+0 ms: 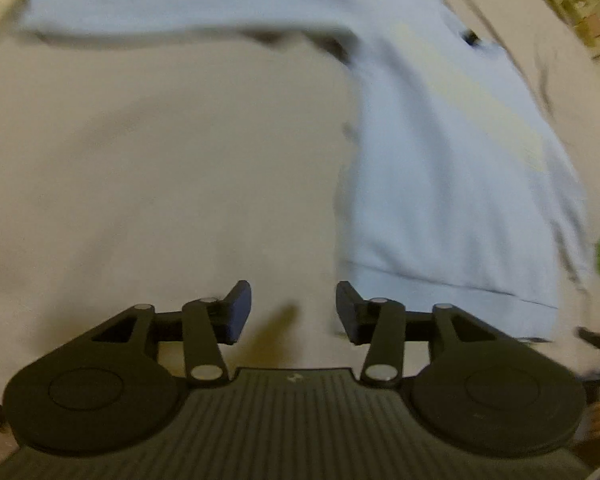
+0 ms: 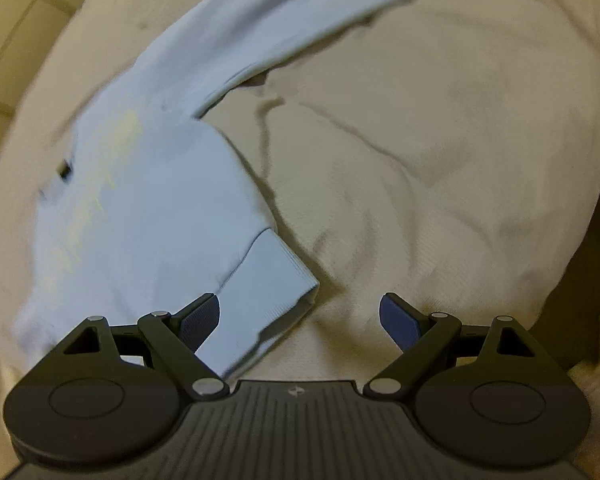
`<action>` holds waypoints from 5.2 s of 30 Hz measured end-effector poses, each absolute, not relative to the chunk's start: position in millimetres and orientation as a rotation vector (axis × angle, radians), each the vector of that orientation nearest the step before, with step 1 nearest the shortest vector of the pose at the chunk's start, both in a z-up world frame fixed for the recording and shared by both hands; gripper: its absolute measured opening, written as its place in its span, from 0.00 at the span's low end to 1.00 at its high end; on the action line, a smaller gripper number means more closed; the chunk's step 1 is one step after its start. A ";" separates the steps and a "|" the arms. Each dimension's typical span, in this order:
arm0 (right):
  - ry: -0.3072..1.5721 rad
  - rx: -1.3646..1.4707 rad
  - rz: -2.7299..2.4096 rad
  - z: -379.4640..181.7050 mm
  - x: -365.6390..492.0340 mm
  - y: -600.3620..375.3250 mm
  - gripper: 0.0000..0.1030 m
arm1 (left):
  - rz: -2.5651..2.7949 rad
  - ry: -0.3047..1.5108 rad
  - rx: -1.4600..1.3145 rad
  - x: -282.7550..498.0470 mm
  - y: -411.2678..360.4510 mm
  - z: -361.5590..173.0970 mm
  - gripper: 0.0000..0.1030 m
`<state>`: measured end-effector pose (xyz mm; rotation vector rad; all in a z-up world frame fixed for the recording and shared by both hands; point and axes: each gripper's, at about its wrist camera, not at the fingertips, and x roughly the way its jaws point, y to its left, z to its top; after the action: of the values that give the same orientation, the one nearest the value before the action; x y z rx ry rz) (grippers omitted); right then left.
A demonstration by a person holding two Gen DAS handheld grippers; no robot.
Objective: Fold clothes
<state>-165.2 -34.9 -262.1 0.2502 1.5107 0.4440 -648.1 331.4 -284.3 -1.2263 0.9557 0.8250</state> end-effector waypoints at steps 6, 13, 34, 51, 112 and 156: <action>1.556 0.478 0.481 -301.3 -157.9 -56.3 0.86 | 0.871 0.848 -1.364 -624.0 319.3 -309.4 0.60; 1.513 0.476 0.623 -330.3 -141.1 -25.8 0.25 | 0.904 0.877 -1.342 -600.0 313.5 -326.1 0.02; 1.217 -0.418 0.958 -239.7 -174.8 25.3 0.43 | 1.039 0.862 -1.092 -562.0 204.5 -257.6 0.12; 1.355 -0.532 1.100 -249.4 -219.5 113.3 0.63 | 1.355 0.742 -1.207 -648.3 241.5 -231.5 0.30; 1.177 -0.677 0.887 -292.4 -191.0 142.4 0.70 | 1.134 0.928 -0.600 -552.3 294.1 -265.4 0.35; 1.036 -0.252 0.902 -58.3 -339.9 -64.7 0.99 | 1.077 0.887 -0.496 -604.3 79.5 -43.9 0.81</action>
<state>-339.9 -64.7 -58.3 -0.2518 1.0359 0.9015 -604.3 79.5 -43.9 -0.4962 0.8868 1.0773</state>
